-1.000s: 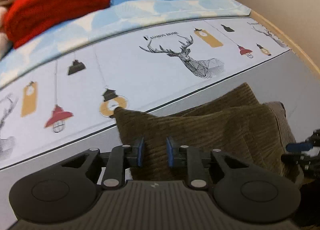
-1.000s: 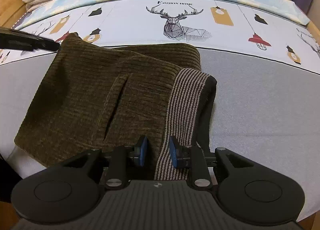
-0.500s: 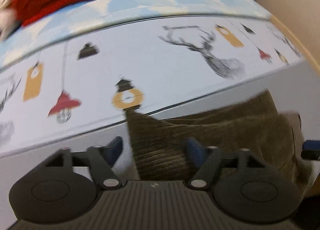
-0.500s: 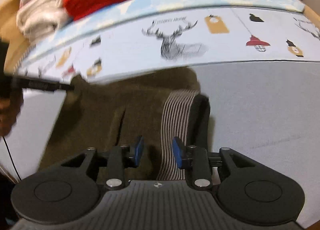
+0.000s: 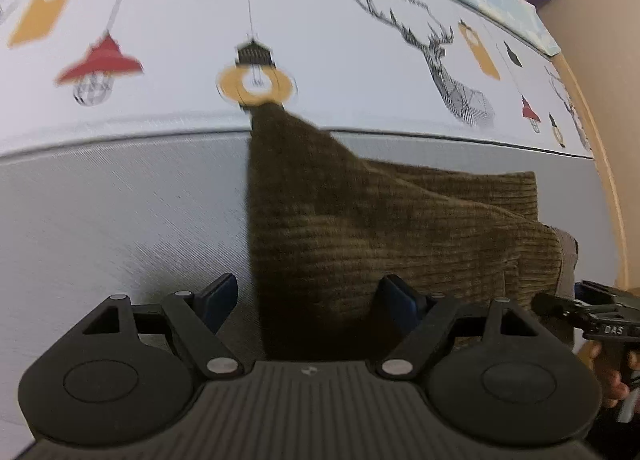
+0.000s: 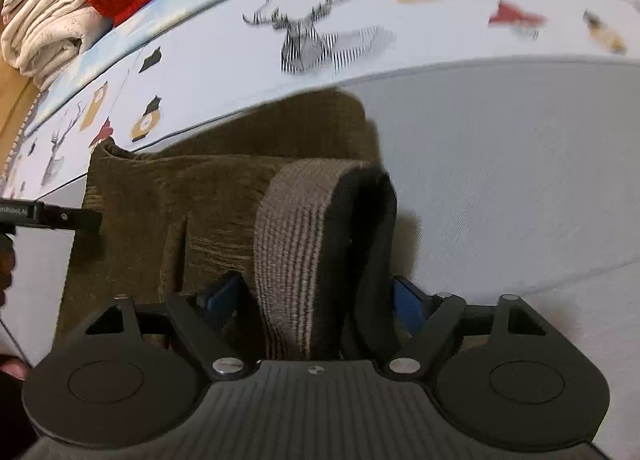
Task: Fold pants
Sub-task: 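Hold the waistband with the right tool while the left tool grasps the corduroy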
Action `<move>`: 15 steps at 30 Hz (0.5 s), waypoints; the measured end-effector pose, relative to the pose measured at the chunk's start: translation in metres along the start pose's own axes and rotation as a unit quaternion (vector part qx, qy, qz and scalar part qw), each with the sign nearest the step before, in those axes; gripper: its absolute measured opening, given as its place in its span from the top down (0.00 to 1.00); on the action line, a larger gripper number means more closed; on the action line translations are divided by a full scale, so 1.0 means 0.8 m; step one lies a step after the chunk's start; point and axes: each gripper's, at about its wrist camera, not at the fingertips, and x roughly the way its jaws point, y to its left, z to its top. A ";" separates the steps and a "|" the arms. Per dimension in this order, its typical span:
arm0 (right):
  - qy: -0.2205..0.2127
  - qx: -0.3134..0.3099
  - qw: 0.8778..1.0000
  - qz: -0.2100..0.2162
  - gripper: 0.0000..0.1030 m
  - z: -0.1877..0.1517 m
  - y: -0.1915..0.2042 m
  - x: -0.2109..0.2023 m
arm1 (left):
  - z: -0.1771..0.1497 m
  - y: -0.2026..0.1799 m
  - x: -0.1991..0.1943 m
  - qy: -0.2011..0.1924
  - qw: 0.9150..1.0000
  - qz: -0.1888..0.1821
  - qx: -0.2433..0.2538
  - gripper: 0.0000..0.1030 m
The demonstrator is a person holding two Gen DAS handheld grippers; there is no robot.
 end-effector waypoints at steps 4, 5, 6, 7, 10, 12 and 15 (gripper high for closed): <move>0.014 0.036 0.999 0.028 0.12 0.000 -0.019 0.012 | 0.003 0.005 0.018 0.009 0.999 -0.024 -0.021 0.19; 0.016 0.043 0.998 0.035 0.12 0.000 -0.023 0.013 | 0.004 0.007 0.024 0.012 0.999 -0.030 -0.028 0.19; 0.016 0.047 0.998 0.041 0.12 0.000 -0.025 0.014 | 0.004 0.007 0.028 0.013 0.999 -0.031 -0.032 0.17; 0.015 0.047 0.998 0.044 0.12 0.001 -0.026 0.015 | 0.005 0.005 0.031 0.012 0.999 -0.030 -0.032 0.15; 0.005 0.038 0.998 0.045 0.16 -0.001 -0.023 0.015 | 0.006 -0.006 0.034 0.005 1.000 -0.020 -0.017 0.15; -0.002 0.032 0.999 0.041 0.19 -0.002 -0.020 0.014 | 0.005 -0.010 0.033 0.000 1.000 -0.012 -0.014 0.17; -0.014 0.017 0.999 0.044 0.33 -0.005 -0.016 0.009 | 0.004 -0.017 0.028 -0.011 1.000 -0.003 0.000 0.33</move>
